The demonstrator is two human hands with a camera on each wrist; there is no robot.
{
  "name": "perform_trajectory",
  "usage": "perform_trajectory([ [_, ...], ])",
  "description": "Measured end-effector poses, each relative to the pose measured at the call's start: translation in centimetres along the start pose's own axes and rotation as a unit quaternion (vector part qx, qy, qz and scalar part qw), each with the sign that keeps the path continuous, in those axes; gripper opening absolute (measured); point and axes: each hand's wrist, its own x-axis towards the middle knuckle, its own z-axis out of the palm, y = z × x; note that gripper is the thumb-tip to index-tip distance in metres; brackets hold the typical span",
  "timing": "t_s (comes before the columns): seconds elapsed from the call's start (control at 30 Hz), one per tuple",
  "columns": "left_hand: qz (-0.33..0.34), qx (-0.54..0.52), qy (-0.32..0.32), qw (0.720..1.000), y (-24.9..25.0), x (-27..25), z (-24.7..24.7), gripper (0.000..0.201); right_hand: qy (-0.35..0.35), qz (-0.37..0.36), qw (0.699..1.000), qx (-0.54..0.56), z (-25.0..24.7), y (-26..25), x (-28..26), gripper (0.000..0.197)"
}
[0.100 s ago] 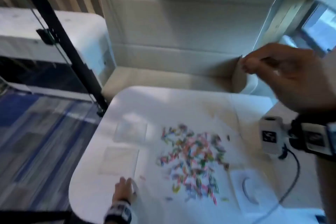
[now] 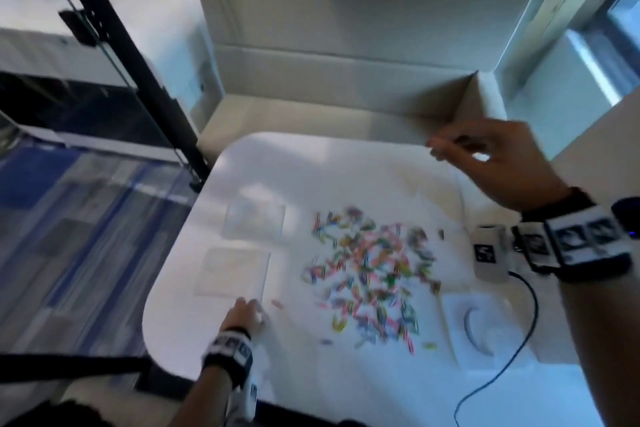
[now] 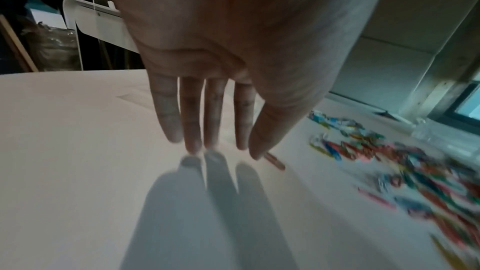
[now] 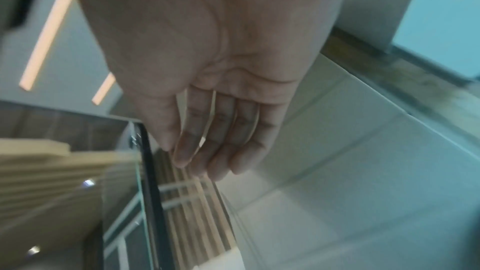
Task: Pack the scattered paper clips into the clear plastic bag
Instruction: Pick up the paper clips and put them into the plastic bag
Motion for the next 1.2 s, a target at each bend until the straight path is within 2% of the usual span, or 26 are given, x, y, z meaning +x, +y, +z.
perform_trajectory([
  [0.1, 0.036, -0.090, 0.040, 0.995, 1.4, -0.1, -2.8, 0.004, -0.067, 0.117, 0.991, 0.003, 5.3, 7.7, -1.8, 0.007],
  [0.17, 0.039, -0.176, 0.113, 0.977, 2.2, 0.5, -4.3, 0.011, -0.109, 0.184, 0.977, -0.010, 8.0, 12.2, -3.3, 0.008],
  [0.27, -0.011, -0.298, 0.249, 0.921, 2.2, 2.7, -6.1, 0.008, -0.131, 0.287, 0.946, -0.082, 11.0, 18.2, -5.8, 0.008],
  [0.33, -0.061, -0.351, 0.275, 0.893, 1.7, 4.2, -6.5, 0.019, -0.125, 0.344, 0.921, -0.133, 12.1, 21.7, -7.7, 0.013],
  [0.37, -0.073, -0.348, 0.262, 0.897, 1.5, 4.8, -6.5, 0.025, -0.122, 0.363, 0.912, -0.150, 12.5, 23.2, -8.4, 0.015],
  [0.47, -0.100, -0.290, 0.182, 0.934, 1.7, 6.1, -5.7, 0.042, -0.131, 0.372, 0.894, -0.212, 13.3, 26.7, -9.5, 0.022],
  [0.57, -0.094, -0.203, 0.128, 0.966, 1.8, 7.4, -3.9, 0.060, -0.151, 0.388, 0.871, -0.262, 13.6, 29.2, -9.7, 0.038],
  [0.63, -0.096, -0.161, 0.102, 0.977, 2.0, 8.0, -2.9, 0.065, -0.162, 0.393, 0.859, -0.283, 13.6, 30.3, -9.6, 0.046],
  [0.7, -0.105, -0.156, 0.098, 0.977, 2.2, 8.1, -2.0, 0.059, -0.172, 0.401, 0.851, -0.292, 13.6, 31.2, -9.5, 0.051],
  [0.87, -0.108, -0.182, 0.143, 0.967, 3.1, 7.2, -1.8, 0.013, -0.194, 0.408, 0.845, -0.286, 14.3, 32.9, -9.3, 0.061],
  [0.97, -0.102, -0.158, 0.140, 0.972, 3.6, 6.7, -2.8, 0.019, -0.209, 0.391, 0.853, -0.275, 15.6, 32.7, -8.7, 0.067],
  [1.07, -0.063, -0.193, 0.088, 0.975, 3.9, 6.5, -3.6, 0.025, -0.205, 0.360, 0.871, -0.265, 17.1, 31.8, -8.3, 0.064],
  [1.13, -0.023, -0.253, 0.071, 0.964, 4.0, 6.5, -3.9, 0.027, -0.203, 0.338, 0.881, -0.261, 17.8, 30.8, -8.8, 0.060],
  [1.2, 0.012, -0.304, 0.094, 0.948, 4.3, 6.3, -4.5, 0.020, -0.205, 0.282, 0.901, -0.259, 18.5, 29.8, -10.1, 0.062],
])
